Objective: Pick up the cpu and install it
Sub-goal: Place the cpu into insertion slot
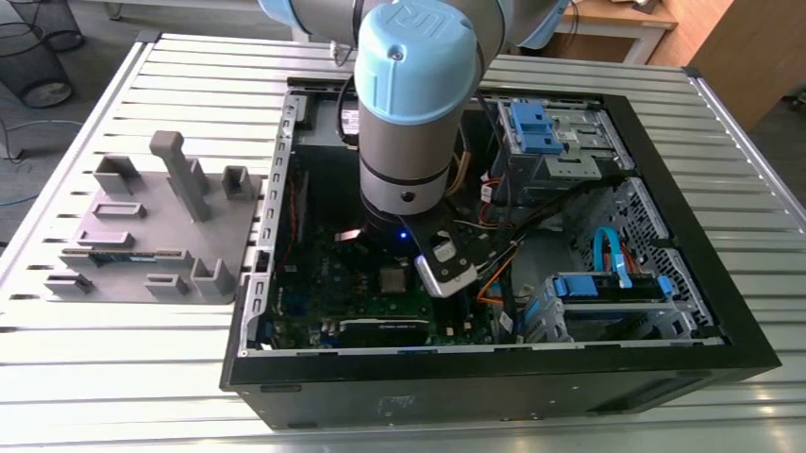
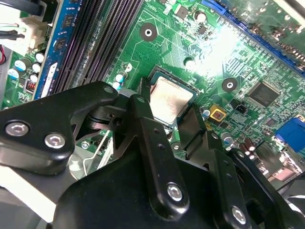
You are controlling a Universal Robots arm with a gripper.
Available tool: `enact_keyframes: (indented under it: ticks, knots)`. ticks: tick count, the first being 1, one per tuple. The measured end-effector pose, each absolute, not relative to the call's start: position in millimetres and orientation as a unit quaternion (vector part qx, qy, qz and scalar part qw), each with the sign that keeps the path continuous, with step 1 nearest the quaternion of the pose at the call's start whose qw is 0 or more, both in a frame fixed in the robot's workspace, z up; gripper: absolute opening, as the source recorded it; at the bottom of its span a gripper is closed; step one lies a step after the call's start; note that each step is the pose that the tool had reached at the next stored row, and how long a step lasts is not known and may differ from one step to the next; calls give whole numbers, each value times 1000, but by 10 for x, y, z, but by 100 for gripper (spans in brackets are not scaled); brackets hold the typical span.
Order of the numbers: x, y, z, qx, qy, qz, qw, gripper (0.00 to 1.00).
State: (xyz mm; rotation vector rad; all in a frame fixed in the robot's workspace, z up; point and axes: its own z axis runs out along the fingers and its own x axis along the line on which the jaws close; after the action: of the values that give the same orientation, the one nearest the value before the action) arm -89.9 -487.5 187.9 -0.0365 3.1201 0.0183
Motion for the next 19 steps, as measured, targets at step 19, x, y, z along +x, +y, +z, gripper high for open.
enact_keyframes:
  ticks: [19]
  knots:
    - [-899,-4875,1899,-8,1000,5,11,47]
